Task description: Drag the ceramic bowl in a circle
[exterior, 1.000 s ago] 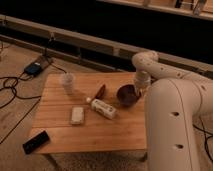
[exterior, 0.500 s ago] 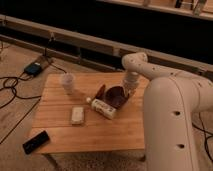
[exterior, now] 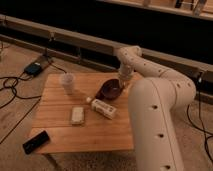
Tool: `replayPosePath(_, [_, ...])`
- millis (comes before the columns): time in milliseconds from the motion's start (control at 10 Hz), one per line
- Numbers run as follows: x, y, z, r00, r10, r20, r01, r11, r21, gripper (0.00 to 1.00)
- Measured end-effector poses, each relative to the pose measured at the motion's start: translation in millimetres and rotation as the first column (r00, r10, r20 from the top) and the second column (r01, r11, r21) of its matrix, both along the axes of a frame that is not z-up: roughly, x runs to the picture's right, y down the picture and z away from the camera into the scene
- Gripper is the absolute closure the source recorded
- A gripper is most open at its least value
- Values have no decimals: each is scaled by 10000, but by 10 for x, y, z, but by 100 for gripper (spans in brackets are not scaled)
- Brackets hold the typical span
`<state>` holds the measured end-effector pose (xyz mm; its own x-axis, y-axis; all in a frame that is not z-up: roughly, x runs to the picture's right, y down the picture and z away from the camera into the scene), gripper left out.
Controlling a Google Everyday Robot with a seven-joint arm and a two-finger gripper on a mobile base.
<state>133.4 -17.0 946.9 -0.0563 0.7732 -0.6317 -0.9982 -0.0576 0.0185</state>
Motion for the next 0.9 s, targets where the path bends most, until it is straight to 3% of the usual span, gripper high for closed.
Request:
replayPosePath(400, [471, -224, 136, 9932, 93, -1159, -73, 9998, 180, 86])
replayPosePath(700, [1014, -176, 85, 9728, 562, -2249, -547, 9984, 128, 86])
replayPosePath(900, [1225, -77, 15, 9635, 862, -2535, -882, 9961, 33, 86])
